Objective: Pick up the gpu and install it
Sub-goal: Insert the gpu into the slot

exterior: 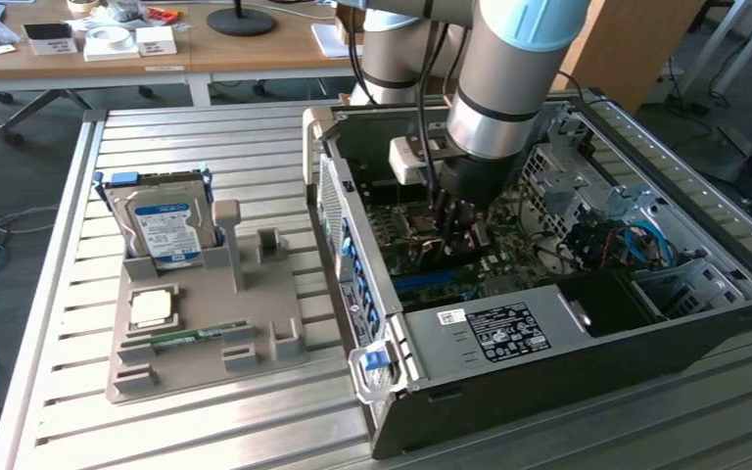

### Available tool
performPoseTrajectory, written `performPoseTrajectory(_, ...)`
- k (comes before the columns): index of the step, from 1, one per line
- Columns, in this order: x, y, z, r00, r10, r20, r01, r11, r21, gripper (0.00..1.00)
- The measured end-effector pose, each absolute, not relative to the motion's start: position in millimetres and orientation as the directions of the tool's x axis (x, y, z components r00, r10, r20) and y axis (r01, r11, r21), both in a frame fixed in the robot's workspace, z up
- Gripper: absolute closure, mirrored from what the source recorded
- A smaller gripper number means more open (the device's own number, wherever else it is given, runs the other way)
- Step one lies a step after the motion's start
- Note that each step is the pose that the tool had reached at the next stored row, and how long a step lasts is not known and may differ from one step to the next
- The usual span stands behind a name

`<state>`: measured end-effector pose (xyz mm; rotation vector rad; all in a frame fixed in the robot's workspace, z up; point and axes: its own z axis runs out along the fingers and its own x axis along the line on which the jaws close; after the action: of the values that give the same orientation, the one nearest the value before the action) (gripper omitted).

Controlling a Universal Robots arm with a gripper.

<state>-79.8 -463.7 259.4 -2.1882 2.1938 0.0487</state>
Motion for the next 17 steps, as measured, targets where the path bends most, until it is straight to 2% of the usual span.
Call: performPoseTrajectory(17, -80.7, -463.7, 256.9, -0.002, -0.999, -0.053, -1.000, 0.003, -0.005, 0.73)
